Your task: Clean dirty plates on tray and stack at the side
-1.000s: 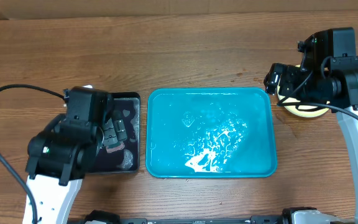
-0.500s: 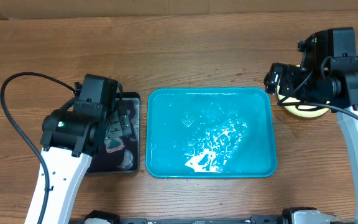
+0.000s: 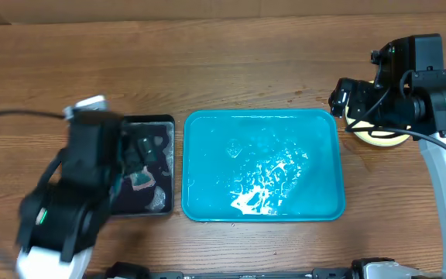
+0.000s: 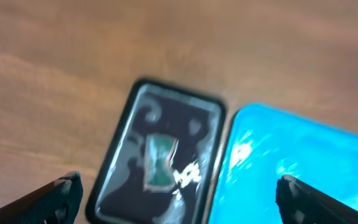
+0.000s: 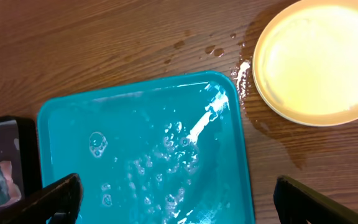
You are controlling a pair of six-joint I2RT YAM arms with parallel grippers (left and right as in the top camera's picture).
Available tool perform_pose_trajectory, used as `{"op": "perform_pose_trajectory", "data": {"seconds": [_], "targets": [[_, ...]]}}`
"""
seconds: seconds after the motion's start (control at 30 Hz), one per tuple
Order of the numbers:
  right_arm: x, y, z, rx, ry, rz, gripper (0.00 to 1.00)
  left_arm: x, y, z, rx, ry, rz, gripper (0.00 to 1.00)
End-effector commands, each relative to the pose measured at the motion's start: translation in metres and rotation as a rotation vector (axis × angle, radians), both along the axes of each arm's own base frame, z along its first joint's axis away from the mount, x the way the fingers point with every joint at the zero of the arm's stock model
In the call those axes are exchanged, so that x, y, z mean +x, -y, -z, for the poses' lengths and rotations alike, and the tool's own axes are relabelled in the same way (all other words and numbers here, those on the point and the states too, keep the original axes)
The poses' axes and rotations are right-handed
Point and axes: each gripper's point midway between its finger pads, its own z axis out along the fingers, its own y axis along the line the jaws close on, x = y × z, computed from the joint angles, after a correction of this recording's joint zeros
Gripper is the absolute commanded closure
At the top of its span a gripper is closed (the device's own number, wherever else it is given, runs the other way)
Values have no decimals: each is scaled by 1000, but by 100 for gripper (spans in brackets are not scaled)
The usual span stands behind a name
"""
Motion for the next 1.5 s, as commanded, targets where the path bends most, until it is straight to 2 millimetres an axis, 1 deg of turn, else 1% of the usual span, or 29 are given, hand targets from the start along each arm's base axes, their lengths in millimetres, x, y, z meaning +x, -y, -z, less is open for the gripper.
{"op": "perform_pose_trajectory", "data": {"seconds": [0.0,0.13,0.17,0.27,0.37,0.47,0.53,0.6,0.87,1.47], "targets": [[0,1,-12,-9,45,-5,0,-24,-6,-42,-50,180,-18,1],[1,1,-12,-9,49,-5,0,-45,-13,-75,-102,350,-41,0],[2,1,-12,-9,51,-5,0,-51,-17,-88,-110,413,-53,0],[2,1,-13,-9,54,-5,0,-63,-31,-108,-99,521,-112,0],[3,0,-13,-8,57,-5,0,-74,-53,-125,-60,605,-218,0],[4,0,-13,-8,60,-5,0,-82,-71,-132,-14,641,-321,0],[4,0,-14,-8,65,-5,0,-86,-79,-132,12,644,-368,0],[5,0,-14,-8,67,-5,0,-88,-82,-130,26,631,-381,0],[5,0,-14,-8,67,-5,0,-95,-84,-102,82,500,-366,0],[7,0,-16,-6,77,-5,0,-95,-84,-102,82,499,-366,0]]}}
